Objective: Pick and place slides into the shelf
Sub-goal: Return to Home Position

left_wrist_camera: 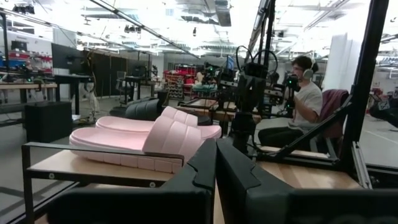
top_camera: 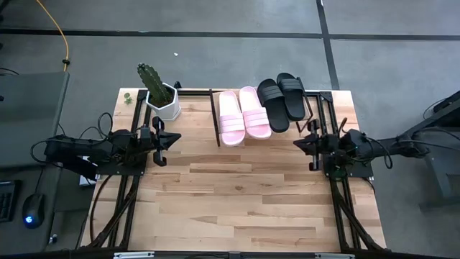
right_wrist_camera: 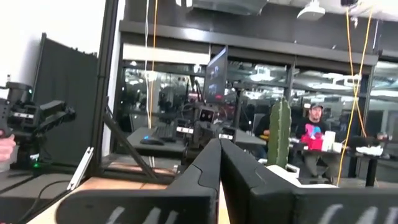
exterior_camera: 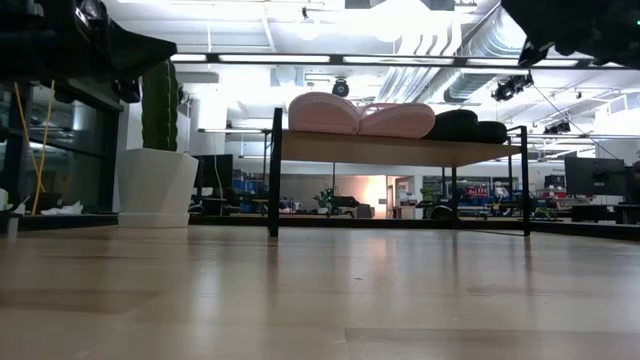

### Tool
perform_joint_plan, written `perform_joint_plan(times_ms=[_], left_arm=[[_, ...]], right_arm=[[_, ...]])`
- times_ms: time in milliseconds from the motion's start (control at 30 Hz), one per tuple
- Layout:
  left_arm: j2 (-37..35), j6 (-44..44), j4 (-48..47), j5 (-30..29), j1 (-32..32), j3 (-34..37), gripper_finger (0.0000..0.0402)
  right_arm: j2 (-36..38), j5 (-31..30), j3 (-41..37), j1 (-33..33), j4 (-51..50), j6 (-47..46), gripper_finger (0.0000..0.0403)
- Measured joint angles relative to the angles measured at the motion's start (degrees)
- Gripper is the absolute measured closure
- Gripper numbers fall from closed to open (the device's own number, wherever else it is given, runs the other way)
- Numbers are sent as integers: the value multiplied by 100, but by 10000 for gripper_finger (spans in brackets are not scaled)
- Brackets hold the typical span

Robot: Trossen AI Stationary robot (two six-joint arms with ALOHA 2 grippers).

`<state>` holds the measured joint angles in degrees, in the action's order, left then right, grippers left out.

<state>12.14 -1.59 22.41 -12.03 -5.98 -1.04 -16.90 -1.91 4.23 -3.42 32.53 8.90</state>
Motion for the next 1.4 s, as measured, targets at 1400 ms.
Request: perform_joint_plan(times_ms=[1400], left_arm=[[-2,-80,-205,109,2,0,401]], right_arm=[[1104,136,-367,-5,-461,229,403]])
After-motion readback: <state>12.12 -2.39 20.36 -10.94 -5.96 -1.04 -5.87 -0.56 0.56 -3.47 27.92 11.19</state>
